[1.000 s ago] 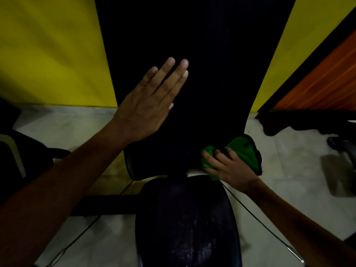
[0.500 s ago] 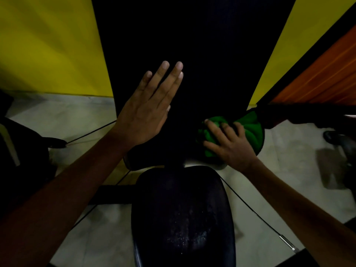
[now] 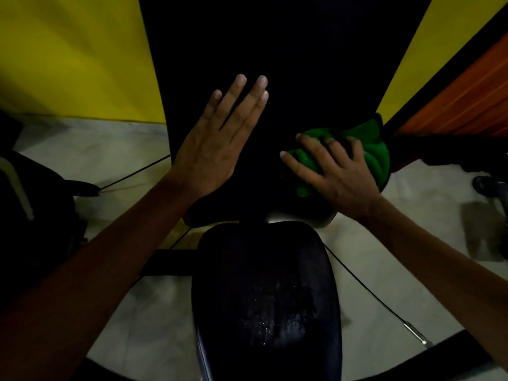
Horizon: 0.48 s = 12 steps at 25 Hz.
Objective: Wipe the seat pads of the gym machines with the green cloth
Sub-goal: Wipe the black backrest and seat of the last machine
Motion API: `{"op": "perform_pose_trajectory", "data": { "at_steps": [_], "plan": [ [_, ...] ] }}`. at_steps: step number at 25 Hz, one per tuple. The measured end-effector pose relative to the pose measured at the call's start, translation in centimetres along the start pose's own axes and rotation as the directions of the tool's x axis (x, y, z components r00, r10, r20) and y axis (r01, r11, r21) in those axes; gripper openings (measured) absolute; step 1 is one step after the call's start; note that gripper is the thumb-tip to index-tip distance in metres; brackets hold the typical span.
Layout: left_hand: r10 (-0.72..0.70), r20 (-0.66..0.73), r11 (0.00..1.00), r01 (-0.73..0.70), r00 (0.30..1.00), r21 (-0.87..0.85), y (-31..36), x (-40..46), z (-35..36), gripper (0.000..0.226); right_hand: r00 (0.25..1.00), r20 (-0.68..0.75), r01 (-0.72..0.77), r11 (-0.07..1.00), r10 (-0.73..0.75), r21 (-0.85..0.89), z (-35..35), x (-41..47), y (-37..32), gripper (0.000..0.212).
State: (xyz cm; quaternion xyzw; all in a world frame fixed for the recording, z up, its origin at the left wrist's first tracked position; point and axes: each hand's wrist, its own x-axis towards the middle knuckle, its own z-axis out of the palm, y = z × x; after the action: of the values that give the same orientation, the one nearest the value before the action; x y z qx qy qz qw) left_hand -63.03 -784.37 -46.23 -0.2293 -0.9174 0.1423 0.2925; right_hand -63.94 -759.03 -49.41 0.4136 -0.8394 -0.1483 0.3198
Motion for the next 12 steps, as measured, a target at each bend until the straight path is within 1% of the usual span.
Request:
{"op": "perform_pose_trajectory", "data": {
  "at_steps": [1,2,3,5,7,8,9,10,11,12],
  "plan": [
    [-0.005,0.003,1.000,0.005,1.000,-0.009,-0.1,-0.1,0.1,0.066,1.000,-0.020,0.000,1.000,0.000,0.004,0.1,0.0,-0.6,0.033],
    [-0.005,0.005,1.000,0.005,1.000,-0.017,0.0,-0.1,0.1,0.065,0.999,-0.020,0.045,0.999,-0.044,0.022,0.4,-0.3,-1.3,0.037],
    [-0.001,0.005,1.000,0.001,1.000,-0.029,0.0,-0.1,0.1,0.064,0.994,0.001,0.113,0.993,-0.113,0.033,1.0,-0.7,-2.1,0.041],
    [0.015,0.005,0.998,-0.015,1.000,-0.060,0.0,0.0,0.2,0.064,0.962,0.052,0.267,0.964,-0.267,0.018,2.4,-1.5,-3.8,0.038],
    [0.058,-0.029,0.998,-0.058,0.998,-0.014,-0.5,-0.1,0.3,0.063,0.919,0.084,0.384,0.923,-0.384,0.020,3.2,-1.7,-4.7,0.045],
    [0.088,-0.044,0.996,-0.087,0.995,0.036,-1.2,-0.2,0.3,0.062,0.912,0.050,0.406,0.913,-0.407,0.039,3.2,-1.4,-4.9,0.045],
    [0.125,-0.053,0.990,-0.122,0.991,0.072,-2.2,-0.2,0.3,0.062,0.913,0.032,0.403,0.913,-0.406,0.067,2.6,-0.8,-4.6,0.038],
    [0.164,-0.060,0.984,-0.159,0.985,0.078,-3.3,-0.1,0.2,0.061,0.932,0.011,0.360,0.929,-0.362,0.084,1.9,0.3,-4.1,0.029],
    [0.188,-0.072,0.981,-0.184,0.979,0.062,-4.5,0.1,-0.1,0.059,0.967,-0.026,0.255,0.965,-0.254,0.063,1.1,1.6,-3.1,0.035],
    [0.200,-0.085,0.979,-0.197,0.976,0.042,-5.6,0.5,-0.3,0.055,0.990,-0.086,0.113,0.993,-0.109,0.034,0.7,2.8,-2.1,0.047]
  ]
}}
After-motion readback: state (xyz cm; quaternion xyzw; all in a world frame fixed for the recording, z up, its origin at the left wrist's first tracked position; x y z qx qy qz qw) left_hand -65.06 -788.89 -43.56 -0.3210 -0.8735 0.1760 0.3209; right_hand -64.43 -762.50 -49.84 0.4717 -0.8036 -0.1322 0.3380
